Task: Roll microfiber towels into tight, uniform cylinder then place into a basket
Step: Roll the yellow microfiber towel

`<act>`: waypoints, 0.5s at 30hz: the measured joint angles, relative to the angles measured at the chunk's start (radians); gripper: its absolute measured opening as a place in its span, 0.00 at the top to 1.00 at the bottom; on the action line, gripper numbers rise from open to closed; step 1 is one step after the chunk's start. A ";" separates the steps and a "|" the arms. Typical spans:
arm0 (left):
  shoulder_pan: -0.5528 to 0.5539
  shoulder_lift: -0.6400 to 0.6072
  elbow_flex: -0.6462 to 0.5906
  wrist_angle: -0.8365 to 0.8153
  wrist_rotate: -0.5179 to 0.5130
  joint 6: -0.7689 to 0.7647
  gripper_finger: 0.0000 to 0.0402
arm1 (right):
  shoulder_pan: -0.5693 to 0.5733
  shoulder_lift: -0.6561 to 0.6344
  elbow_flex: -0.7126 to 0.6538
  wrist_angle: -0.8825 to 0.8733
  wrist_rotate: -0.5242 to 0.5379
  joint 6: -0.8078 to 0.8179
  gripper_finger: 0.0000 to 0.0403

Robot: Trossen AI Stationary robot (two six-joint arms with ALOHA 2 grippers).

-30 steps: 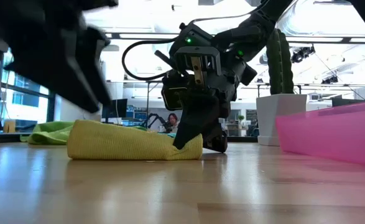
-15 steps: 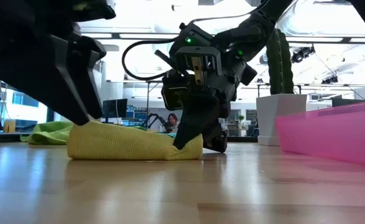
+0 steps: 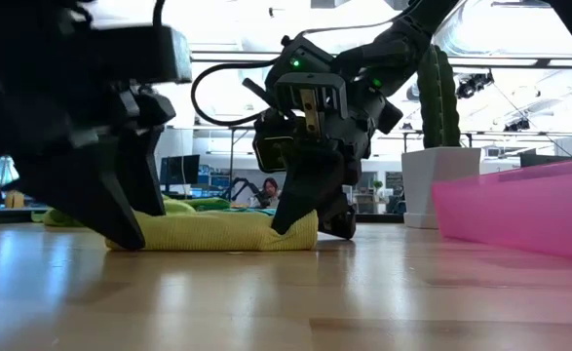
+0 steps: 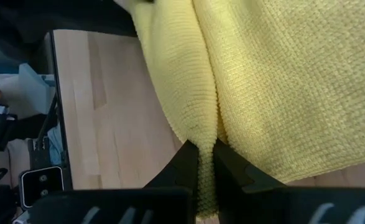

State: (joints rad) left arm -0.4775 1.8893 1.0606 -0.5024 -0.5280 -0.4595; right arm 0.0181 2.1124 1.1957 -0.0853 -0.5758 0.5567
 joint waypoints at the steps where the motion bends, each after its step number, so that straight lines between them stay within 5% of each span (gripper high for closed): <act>1: 0.005 0.004 0.000 -0.002 0.002 0.000 0.58 | 0.000 0.000 0.000 0.000 0.000 -0.002 0.97; 10: 0.047 0.019 0.004 -0.010 0.145 -0.031 0.60 | 0.008 -0.018 -0.001 0.006 -0.002 -0.245 0.89; 15: 0.047 0.013 0.002 -0.006 0.167 -0.048 0.73 | 0.008 -0.081 -0.005 -0.025 0.018 -0.351 0.77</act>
State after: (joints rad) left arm -0.4309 1.9025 1.0626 -0.5082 -0.3608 -0.5077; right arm 0.0257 2.0315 1.1912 -0.1099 -0.5575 0.2053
